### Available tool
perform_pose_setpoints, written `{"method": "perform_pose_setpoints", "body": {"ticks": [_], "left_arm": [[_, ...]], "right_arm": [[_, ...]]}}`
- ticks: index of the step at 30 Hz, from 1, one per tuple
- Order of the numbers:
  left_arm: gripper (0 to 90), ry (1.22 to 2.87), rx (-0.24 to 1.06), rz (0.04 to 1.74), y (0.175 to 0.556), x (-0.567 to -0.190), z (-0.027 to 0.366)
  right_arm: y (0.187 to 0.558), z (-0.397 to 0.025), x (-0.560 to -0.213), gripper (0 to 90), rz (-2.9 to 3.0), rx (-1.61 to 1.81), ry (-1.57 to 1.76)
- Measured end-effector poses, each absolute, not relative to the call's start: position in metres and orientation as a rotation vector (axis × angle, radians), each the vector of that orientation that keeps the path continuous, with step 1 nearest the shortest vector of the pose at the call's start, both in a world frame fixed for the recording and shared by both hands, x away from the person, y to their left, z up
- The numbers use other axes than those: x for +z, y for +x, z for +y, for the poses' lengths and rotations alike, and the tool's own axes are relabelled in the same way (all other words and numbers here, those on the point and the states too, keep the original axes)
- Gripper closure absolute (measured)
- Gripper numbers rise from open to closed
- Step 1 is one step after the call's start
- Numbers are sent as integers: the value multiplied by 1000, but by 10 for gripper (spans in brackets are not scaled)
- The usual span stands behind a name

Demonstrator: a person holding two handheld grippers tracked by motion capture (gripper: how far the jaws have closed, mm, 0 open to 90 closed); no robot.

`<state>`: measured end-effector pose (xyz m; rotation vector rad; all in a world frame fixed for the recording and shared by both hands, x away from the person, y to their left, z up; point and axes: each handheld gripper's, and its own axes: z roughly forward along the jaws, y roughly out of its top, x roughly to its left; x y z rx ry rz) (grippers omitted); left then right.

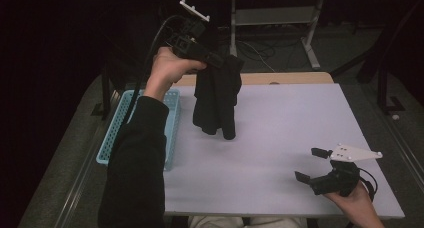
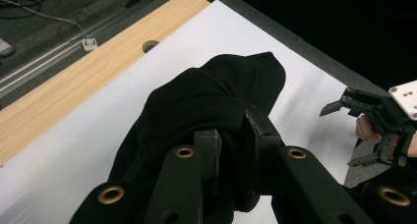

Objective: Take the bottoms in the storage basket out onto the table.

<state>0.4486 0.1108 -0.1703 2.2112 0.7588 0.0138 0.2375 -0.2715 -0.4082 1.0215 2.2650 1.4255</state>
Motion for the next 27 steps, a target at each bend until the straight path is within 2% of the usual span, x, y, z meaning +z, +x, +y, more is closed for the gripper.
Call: {"method": "perform_pose_setpoints", "body": {"ticks": [27], "left_arm": [[789,2252,-45,732,455,-221,82]], "right_arm": [[237,-272,-408,0,2266,1421,1017]]}}
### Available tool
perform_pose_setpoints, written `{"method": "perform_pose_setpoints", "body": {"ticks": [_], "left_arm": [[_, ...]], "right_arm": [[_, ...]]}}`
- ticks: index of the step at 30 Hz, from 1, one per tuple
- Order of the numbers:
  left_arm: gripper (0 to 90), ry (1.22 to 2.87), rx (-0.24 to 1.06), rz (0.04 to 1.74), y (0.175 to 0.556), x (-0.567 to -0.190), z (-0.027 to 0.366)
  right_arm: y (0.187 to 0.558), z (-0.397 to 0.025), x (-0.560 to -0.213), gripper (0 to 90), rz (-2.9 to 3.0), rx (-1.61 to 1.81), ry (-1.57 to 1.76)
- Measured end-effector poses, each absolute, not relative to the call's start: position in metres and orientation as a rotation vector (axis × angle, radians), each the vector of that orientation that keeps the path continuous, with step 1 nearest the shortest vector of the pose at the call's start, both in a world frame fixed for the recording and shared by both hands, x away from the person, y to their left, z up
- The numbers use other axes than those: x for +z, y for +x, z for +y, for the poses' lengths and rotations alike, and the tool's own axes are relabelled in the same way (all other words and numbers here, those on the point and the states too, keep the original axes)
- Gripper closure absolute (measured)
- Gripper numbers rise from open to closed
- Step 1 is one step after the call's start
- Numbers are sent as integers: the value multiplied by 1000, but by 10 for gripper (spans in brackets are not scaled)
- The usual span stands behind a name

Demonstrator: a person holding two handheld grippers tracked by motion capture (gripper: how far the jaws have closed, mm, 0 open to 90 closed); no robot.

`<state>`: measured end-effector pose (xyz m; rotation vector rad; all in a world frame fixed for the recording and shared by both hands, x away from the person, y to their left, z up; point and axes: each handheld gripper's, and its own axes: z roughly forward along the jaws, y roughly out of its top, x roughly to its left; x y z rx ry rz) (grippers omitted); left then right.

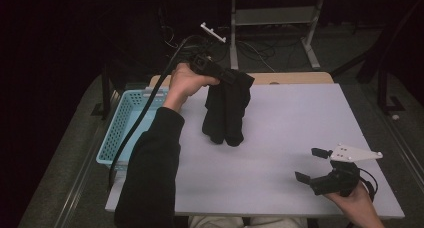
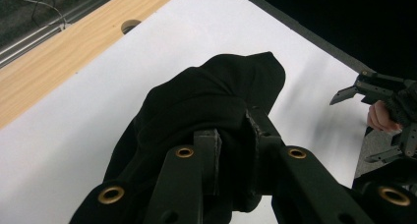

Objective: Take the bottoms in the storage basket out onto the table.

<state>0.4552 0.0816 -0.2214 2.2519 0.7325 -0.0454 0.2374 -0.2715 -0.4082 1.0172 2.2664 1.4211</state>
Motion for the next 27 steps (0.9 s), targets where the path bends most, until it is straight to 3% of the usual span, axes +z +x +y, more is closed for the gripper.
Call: {"method": "perform_pose_setpoints", "body": {"ticks": [27], "left_arm": [[788,2286,-142,666,458,-274,42]], "right_arm": [[238,-271,-409,0,2275,1417,1010]]}}
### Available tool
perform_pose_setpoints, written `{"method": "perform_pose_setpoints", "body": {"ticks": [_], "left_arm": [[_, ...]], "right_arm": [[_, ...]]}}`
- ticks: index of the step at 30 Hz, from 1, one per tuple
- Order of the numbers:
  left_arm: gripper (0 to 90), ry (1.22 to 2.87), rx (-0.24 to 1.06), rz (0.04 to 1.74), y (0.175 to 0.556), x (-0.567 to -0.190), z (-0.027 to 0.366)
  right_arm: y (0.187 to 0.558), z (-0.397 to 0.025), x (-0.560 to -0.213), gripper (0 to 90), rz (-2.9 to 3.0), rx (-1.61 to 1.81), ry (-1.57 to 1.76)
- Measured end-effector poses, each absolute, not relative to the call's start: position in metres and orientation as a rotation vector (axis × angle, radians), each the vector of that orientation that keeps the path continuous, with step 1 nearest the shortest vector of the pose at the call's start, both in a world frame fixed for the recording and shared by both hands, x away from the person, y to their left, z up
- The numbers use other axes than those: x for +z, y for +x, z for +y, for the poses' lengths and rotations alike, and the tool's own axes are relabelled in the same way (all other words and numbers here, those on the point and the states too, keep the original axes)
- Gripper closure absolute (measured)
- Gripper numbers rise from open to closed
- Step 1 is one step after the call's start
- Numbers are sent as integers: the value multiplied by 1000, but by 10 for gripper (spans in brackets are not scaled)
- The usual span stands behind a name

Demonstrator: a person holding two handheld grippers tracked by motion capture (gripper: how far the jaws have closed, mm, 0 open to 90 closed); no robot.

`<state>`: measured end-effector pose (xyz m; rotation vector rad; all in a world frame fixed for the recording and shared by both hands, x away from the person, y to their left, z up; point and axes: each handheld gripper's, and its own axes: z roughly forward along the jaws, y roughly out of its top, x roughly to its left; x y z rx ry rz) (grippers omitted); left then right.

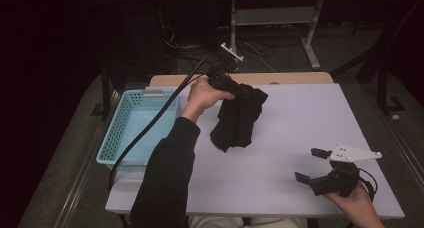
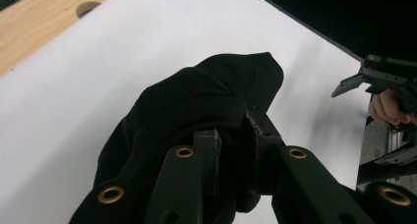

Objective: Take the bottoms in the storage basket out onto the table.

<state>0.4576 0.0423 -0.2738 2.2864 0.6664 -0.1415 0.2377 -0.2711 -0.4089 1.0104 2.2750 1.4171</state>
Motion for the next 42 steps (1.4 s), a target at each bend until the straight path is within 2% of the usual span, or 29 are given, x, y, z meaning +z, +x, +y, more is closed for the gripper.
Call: {"method": "perform_pose_setpoints", "body": {"ticks": [27,42], "left_arm": [[783,2297,-248,631,454,-327,13],[769,2300,-311,598,440,-370,-12]], "right_arm": [[238,-271,-409,0,2282,1409,1009],[238,-270,-410,0,2289,1407,1010]]}}
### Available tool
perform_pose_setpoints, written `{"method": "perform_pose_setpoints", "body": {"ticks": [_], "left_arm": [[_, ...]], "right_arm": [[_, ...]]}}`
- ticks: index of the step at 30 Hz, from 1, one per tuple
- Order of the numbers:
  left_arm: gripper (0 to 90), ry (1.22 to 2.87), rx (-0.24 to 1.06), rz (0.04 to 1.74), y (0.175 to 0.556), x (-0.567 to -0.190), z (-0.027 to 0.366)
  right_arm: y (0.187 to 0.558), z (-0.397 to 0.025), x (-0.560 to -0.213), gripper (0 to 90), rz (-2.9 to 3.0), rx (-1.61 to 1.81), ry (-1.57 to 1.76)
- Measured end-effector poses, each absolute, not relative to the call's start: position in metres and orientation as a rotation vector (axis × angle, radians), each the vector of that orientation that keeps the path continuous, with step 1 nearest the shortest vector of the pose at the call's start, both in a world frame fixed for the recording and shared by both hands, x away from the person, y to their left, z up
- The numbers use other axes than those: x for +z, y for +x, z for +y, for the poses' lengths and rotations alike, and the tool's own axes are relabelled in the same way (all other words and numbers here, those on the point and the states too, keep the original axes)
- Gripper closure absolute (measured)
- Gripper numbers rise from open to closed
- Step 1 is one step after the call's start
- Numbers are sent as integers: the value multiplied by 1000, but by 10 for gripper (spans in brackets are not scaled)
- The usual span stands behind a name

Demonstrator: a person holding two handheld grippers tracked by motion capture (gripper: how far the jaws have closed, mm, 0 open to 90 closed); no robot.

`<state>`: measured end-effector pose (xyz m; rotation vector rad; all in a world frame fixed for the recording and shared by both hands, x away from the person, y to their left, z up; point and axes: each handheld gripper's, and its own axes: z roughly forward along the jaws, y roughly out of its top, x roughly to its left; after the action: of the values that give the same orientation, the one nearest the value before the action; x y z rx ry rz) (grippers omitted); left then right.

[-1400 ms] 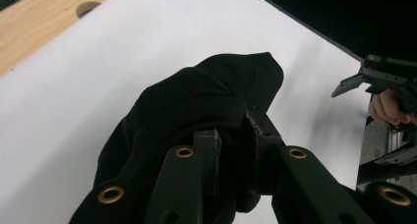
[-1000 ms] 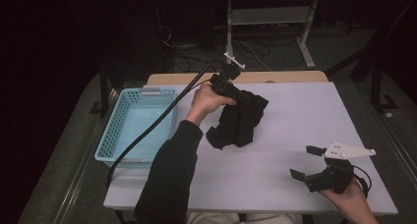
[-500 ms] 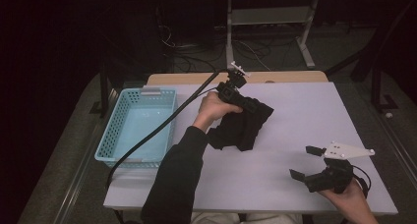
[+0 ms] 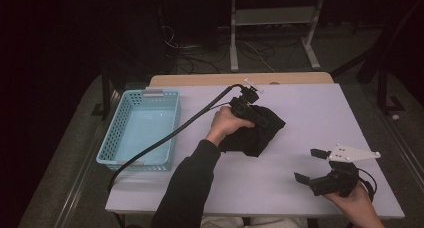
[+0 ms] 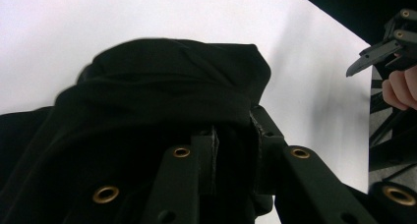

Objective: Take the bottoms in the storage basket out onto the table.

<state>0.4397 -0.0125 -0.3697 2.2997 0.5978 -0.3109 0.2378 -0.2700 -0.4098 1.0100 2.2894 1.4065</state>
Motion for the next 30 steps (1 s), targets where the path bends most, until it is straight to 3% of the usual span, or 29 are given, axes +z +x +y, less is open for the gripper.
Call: {"method": "perform_pose_setpoints", "body": {"ticks": [8,13,30], "left_arm": [[706,2314,-298,599,432,-385,-23],[488,2336,-228,582,427,-386,-26],[48,2378,-121,535,414,-368,-21]], "right_arm": [[237,-270,-410,0,2289,1409,1013],[238,-270,-410,0,2289,1405,1014],[237,-269,-410,0,2291,1405,1012]]}}
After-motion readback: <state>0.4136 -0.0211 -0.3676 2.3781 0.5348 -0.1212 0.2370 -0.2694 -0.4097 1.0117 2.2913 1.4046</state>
